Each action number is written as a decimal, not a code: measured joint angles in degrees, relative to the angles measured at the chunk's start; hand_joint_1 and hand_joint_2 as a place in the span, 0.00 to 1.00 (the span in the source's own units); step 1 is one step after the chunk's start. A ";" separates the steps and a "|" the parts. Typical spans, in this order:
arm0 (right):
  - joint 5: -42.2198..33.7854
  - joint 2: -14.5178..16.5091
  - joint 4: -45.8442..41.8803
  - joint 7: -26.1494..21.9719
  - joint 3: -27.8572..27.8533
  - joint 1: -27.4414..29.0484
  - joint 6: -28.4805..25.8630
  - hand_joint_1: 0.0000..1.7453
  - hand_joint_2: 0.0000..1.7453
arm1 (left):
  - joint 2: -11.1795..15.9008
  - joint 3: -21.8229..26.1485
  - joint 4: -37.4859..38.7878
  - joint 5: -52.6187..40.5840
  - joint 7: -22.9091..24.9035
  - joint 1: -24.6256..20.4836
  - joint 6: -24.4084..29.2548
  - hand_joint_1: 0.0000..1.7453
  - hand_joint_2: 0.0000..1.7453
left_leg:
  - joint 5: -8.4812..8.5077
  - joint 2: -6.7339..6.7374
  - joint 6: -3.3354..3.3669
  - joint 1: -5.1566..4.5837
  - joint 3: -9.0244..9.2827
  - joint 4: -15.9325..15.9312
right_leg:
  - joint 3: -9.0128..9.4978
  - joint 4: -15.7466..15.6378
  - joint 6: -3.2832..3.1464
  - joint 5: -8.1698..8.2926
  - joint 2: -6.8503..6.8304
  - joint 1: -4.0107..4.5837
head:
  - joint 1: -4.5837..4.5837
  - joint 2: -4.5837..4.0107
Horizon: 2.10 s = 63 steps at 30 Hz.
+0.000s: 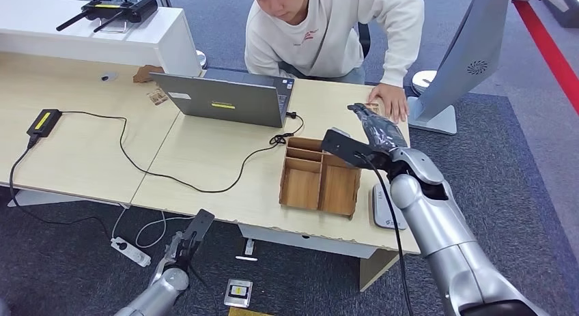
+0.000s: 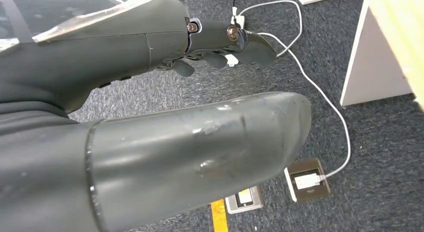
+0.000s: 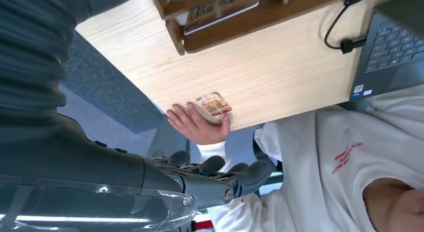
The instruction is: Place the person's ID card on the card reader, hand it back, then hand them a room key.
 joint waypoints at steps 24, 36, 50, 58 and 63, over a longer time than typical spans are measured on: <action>2.46 0.80 10.69 -4.73 0.74 -3.09 -1.21 0.00 1.00 | 0.01 0.08 0.13 1.98 -0.10 0.62 0.39 0.00 0.00 | 0.00 -0.01 0.00 0.00 -0.01 0.00 | 0.01 0.00 0.00 0.00 0.00 0.00 | 0.01 0.00; 2.39 0.74 12.22 -4.91 0.78 -3.12 -1.20 0.00 1.00 | 0.01 -0.03 0.16 1.08 0.97 0.26 -0.52 0.00 0.00 | 0.00 -0.01 0.00 0.00 0.00 0.00 | 0.00 0.00 0.00 0.00 0.00 0.00 | 0.01 0.00; 2.56 3.08 13.95 -7.10 1.68 -3.45 -1.28 0.00 1.00 | 0.03 0.12 0.60 3.68 -0.34 0.58 0.26 0.00 0.00 | 0.00 -0.01 0.00 0.01 -0.01 0.00 | 0.01 0.00 0.00 0.00 0.01 0.00 | 0.01 0.00; 2.02 4.13 14.52 -8.92 2.33 -3.68 -1.26 0.00 1.00 | 0.07 0.10 0.63 4.16 -0.83 0.61 0.44 0.00 0.00 | 0.00 -0.01 0.00 0.01 -0.01 0.00 | 0.01 0.01 0.00 0.00 0.01 0.00 | 0.01 0.00; 1.78 4.91 14.56 -8.94 2.75 -4.06 -1.21 0.00 1.00 | 0.29 0.10 0.58 4.68 -0.82 1.00 0.73 0.00 0.00 | 0.00 -0.01 0.00 0.02 -0.01 0.00 | 0.01 0.01 0.00 0.00 0.01 0.00 | 0.01 0.00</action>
